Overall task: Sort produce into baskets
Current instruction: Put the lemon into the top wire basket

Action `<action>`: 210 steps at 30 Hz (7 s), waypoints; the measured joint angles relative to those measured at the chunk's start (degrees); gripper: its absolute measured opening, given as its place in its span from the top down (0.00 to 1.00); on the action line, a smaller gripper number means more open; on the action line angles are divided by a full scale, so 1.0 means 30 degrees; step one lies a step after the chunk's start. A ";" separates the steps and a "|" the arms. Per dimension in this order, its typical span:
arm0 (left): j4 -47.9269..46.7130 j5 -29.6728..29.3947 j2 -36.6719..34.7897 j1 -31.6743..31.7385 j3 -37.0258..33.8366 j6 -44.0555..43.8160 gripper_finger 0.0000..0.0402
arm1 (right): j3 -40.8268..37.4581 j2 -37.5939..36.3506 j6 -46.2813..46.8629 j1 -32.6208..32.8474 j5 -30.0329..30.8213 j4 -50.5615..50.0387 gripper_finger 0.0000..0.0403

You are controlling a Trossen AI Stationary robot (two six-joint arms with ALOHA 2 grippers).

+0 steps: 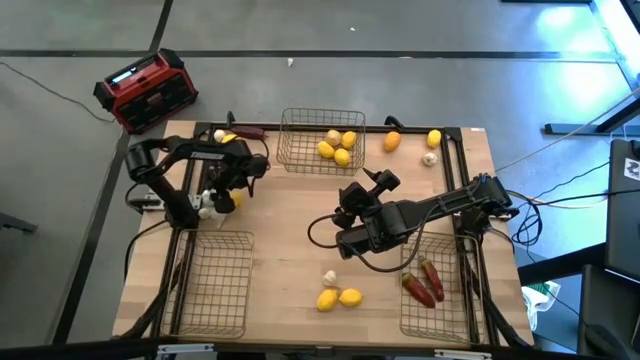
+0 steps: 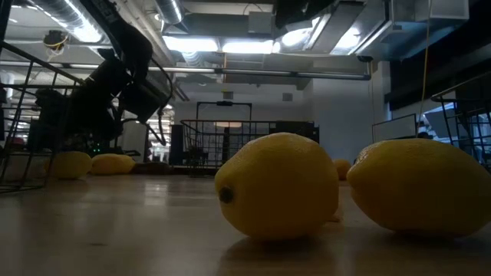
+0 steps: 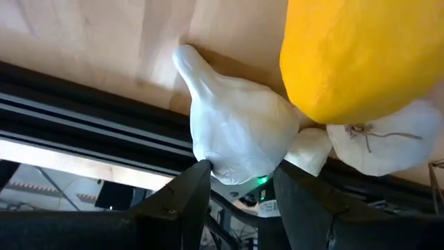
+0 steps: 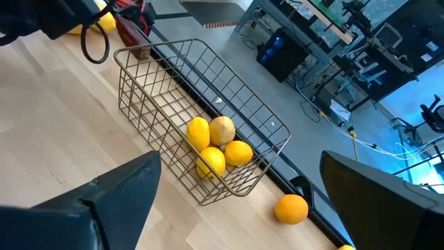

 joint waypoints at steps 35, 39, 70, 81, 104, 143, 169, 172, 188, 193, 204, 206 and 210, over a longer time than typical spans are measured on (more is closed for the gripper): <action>0.0351 0.0213 -0.2882 -0.1974 0.2135 -0.0168 0.61 | 0.0000 0.0000 -0.0073 0.0000 0.0022 0.0000 0.03; 0.0728 0.0778 -0.3777 -0.2077 0.2130 -0.0192 0.61 | 0.0000 0.0000 -0.0073 0.0000 0.0026 0.0000 0.03; 0.4518 0.3353 -0.4156 -0.3344 0.0670 -0.2656 0.61 | 0.0000 0.0000 -0.0104 0.0000 0.0117 0.0029 0.03; 0.5073 0.3345 -0.4149 -0.3344 0.0670 -0.1888 0.61 | 0.0000 0.0000 -0.0131 0.0000 0.0185 0.0022 0.03; 0.5390 0.3338 -0.4149 -0.3606 0.0670 -0.1536 0.94 | 0.0000 0.0000 -0.0116 0.0000 0.0332 0.0015 0.03; 0.7126 0.3331 -0.3814 -0.3570 -0.1821 -0.4246 0.37 | 0.0007 0.0000 -0.0073 -0.0007 0.0823 0.0073 0.03; 0.5994 0.3557 -0.5610 -0.4255 0.2418 -0.2724 0.53 | 0.0007 0.0000 -0.0065 -0.0007 0.0816 0.0175 0.03; 0.6136 0.3550 -0.6667 -0.4172 0.3610 -0.2420 0.53 | 0.0007 0.0000 -0.0073 -0.0007 0.0817 0.0181 0.03; 1.6675 0.3496 -0.7573 -0.2837 0.4415 -0.0373 0.52 | 0.0007 0.0000 -0.0073 -0.0007 0.0641 0.0226 0.03; 1.7769 0.2967 -0.5922 -0.2628 0.4408 -0.0005 0.50 | 0.0007 0.0000 -0.0124 -0.0007 0.0648 0.0219 0.03; 1.9153 -0.0137 -0.2976 -0.1625 0.4397 0.0024 0.48 | 0.0007 0.0000 -0.0131 -0.0007 0.0656 0.0219 0.03; 1.9369 -0.0130 -0.2683 -0.1537 0.4401 0.0115 0.48 | 0.0007 0.0000 -0.0131 -0.0007 0.0656 0.0216 0.03; 1.9481 -0.0115 -0.2199 -0.1443 0.4401 0.0376 0.48 | 0.0007 0.0000 -0.0132 -0.0007 0.0663 0.0226 0.03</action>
